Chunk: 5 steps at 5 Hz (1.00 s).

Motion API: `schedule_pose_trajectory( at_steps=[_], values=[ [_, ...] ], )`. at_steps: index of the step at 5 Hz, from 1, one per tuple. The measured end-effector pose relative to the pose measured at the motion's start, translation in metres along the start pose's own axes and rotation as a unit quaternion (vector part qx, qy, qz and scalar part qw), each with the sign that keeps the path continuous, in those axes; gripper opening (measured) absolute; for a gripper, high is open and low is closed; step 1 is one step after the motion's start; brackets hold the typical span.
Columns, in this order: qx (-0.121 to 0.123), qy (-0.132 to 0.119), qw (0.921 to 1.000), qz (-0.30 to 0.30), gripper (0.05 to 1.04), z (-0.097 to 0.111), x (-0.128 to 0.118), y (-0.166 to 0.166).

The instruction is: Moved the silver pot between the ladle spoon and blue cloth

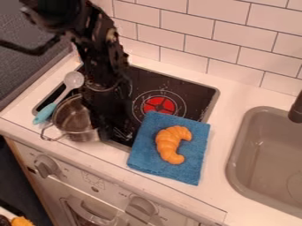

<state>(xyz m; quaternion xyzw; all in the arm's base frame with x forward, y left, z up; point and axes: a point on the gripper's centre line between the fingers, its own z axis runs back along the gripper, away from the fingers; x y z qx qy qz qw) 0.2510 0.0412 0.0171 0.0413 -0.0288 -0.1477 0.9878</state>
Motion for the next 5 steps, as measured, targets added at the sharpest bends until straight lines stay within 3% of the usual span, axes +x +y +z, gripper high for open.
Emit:
schedule_pose_trajectory(
  at_steps=[1, 2, 3, 4, 5],
  values=[
    [-0.008, 0.007, 0.9999, 0.003, 0.288, -0.005, -0.001, -0.002],
    [-0.014, 0.012, 0.9998, 0.001, 0.601, -0.004, -0.003, -0.004],
    [-0.015, -0.020, 0.9994, 0.022, 0.896, 0.022, -0.002, 0.004],
    [-0.016, -0.035, 0.9984, 0.041, 1.012, 0.038, -0.008, 0.012],
    [-0.018, -0.035, 0.9983, 0.044, 1.007, 0.040, -0.010, 0.012]
  ],
)
